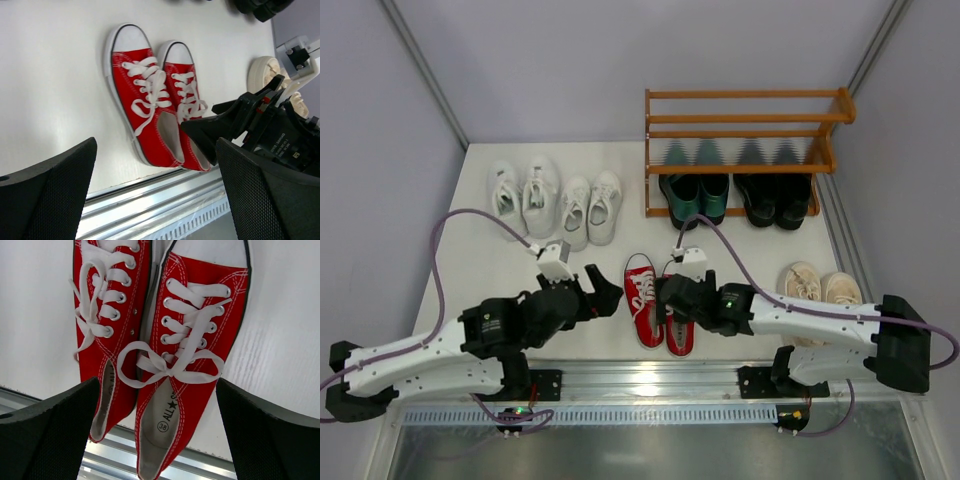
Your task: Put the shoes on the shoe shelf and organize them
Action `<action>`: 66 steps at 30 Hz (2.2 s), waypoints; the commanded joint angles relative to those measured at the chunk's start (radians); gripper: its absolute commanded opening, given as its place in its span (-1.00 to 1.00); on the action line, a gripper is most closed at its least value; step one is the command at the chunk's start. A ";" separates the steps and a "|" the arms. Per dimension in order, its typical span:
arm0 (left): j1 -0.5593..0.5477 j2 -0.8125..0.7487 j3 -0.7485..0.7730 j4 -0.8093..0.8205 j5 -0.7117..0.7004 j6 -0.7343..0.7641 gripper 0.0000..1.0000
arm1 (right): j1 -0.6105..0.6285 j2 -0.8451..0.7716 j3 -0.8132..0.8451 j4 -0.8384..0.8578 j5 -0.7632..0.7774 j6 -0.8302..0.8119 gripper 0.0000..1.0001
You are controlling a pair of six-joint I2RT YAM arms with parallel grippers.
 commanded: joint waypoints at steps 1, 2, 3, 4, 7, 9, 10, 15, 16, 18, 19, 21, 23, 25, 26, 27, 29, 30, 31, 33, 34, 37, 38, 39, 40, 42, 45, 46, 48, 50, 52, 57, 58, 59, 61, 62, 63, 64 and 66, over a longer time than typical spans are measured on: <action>0.001 -0.062 -0.027 -0.175 -0.089 -0.055 0.99 | 0.036 0.052 0.063 0.093 0.028 0.090 0.96; 0.000 -0.096 -0.030 -0.195 -0.092 -0.061 0.99 | 0.046 0.060 0.064 0.095 0.031 0.117 0.96; 0.000 -0.113 -0.038 -0.213 -0.094 -0.081 0.99 | 0.062 0.069 0.063 0.108 0.031 0.131 0.96; 0.000 -0.128 -0.043 -0.248 -0.099 -0.085 0.99 | 0.072 0.072 0.061 0.114 0.028 0.139 0.96; 0.000 -0.197 -0.072 -0.290 -0.112 -0.104 0.99 | 0.105 0.091 0.073 0.110 0.044 0.180 0.99; 0.000 -0.237 -0.083 -0.310 -0.123 -0.110 0.99 | 0.112 0.111 0.089 0.086 0.051 0.235 1.00; 0.000 -0.248 -0.083 -0.322 -0.126 -0.122 0.99 | 0.119 0.132 0.090 0.081 0.051 0.254 0.94; 0.000 -0.318 -0.076 -0.400 -0.145 -0.142 0.99 | 0.127 0.198 0.092 0.044 0.036 0.375 0.84; 0.000 -0.327 -0.075 -0.407 -0.146 -0.147 0.99 | 0.127 0.207 0.093 0.036 0.039 0.380 0.84; 0.000 -0.344 -0.075 -0.428 -0.148 -0.151 0.99 | 0.127 0.229 0.105 -0.005 0.057 0.395 0.84; 0.000 -0.358 -0.073 -0.434 -0.148 -0.153 1.00 | 0.126 0.232 0.110 -0.019 0.077 0.407 0.85; 0.000 -0.370 -0.076 -0.450 -0.148 -0.157 0.99 | 0.127 0.235 0.115 -0.030 0.091 0.407 0.84; 0.000 -0.378 -0.076 -0.457 -0.146 -0.161 0.99 | 0.127 0.233 0.113 -0.031 0.111 0.406 0.80; 0.000 -0.386 -0.076 -0.462 -0.143 -0.162 0.99 | 0.127 0.238 0.113 -0.031 0.125 0.406 0.67; 0.000 -0.390 -0.075 -0.466 -0.142 -0.162 0.99 | 0.124 0.238 0.112 -0.027 0.134 0.400 0.61; 0.000 -0.390 -0.075 -0.468 -0.140 -0.165 0.99 | 0.124 0.243 0.110 -0.011 0.134 0.395 0.55; 0.000 -0.398 -0.073 -0.480 -0.137 -0.168 0.99 | 0.119 0.261 0.110 -0.002 0.130 0.384 0.23; 0.000 -0.403 -0.070 -0.483 -0.135 -0.174 0.99 | 0.118 0.267 0.112 0.004 0.128 0.383 0.10; 0.000 -0.406 -0.069 -0.496 -0.135 -0.177 1.00 | 0.115 0.287 0.113 0.007 0.127 0.380 -0.01; 0.000 -0.419 -0.064 -0.505 -0.134 -0.182 0.99 | 0.110 0.307 0.119 0.013 0.111 0.370 -0.26; 0.000 -0.424 -0.064 -0.512 -0.134 -0.187 0.99 | 0.109 0.330 0.128 0.013 0.107 0.366 -0.29; 0.000 -0.444 -0.060 -0.532 -0.135 -0.196 1.00 | 0.109 0.367 0.145 0.015 0.088 0.354 -0.28; 0.000 -0.447 -0.058 -0.543 -0.135 -0.196 0.99 | 0.109 0.376 0.148 0.018 0.082 0.352 -0.28; 0.000 -0.458 -0.058 -0.546 -0.135 -0.199 0.99 | 0.109 0.382 0.148 0.032 0.068 0.340 -0.25; 0.000 -0.461 -0.057 -0.549 -0.135 -0.203 0.99 | 0.109 0.390 0.150 0.038 0.061 0.335 -0.03; 0.000 -0.470 -0.058 -0.559 -0.134 -0.207 0.99 | 0.106 0.408 0.148 0.053 0.050 0.328 0.07; 0.000 -0.481 -0.060 -0.569 -0.129 -0.214 0.99 | 0.101 0.425 0.142 0.062 0.042 0.331 0.05; 0.000 -0.482 -0.061 -0.571 -0.128 -0.216 0.98 | 0.099 0.428 0.139 0.062 0.044 0.328 0.01; 0.000 -0.490 -0.064 -0.568 -0.126 -0.217 0.98 | 0.089 0.439 0.136 0.078 0.041 0.318 -0.09; 0.000 -0.495 -0.064 -0.569 -0.125 -0.216 0.98 | 0.083 0.441 0.139 0.076 0.042 0.295 -0.23; 0.000 -0.495 -0.064 -0.569 -0.126 -0.216 0.97 | 0.073 0.433 0.141 0.075 0.048 0.271 -0.58; 0.000 -0.493 -0.057 -0.571 -0.128 -0.211 0.97 | 0.069 0.364 0.152 0.042 0.054 0.154 -0.92; 0.000 -0.493 -0.053 -0.572 -0.129 -0.211 0.97 | 0.069 0.320 0.152 0.033 0.056 0.133 -0.92; 0.000 -0.493 -0.053 -0.577 -0.132 -0.210 0.97 | 0.069 0.291 0.152 0.015 0.061 0.089 -0.92; 0.000 -0.492 -0.047 -0.580 -0.137 -0.210 0.96 | 0.069 0.206 0.152 -0.020 0.071 0.058 -0.92; 0.000 -0.492 -0.046 -0.580 -0.141 -0.208 0.96 | 0.069 0.180 0.152 -0.033 0.074 0.030 -0.92; 0.000 -0.490 -0.043 -0.579 -0.145 -0.207 0.96 | 0.069 0.154 0.155 -0.049 0.093 0.021 -0.92; 0.000 -0.490 -0.040 -0.579 -0.148 -0.207 0.97 | 0.069 0.125 0.161 -0.066 0.102 0.013 -0.92; 0.000 -0.487 -0.041 -0.575 -0.152 -0.205 0.96 | 0.069 0.054 0.179 -0.109 0.123 -0.014 -0.92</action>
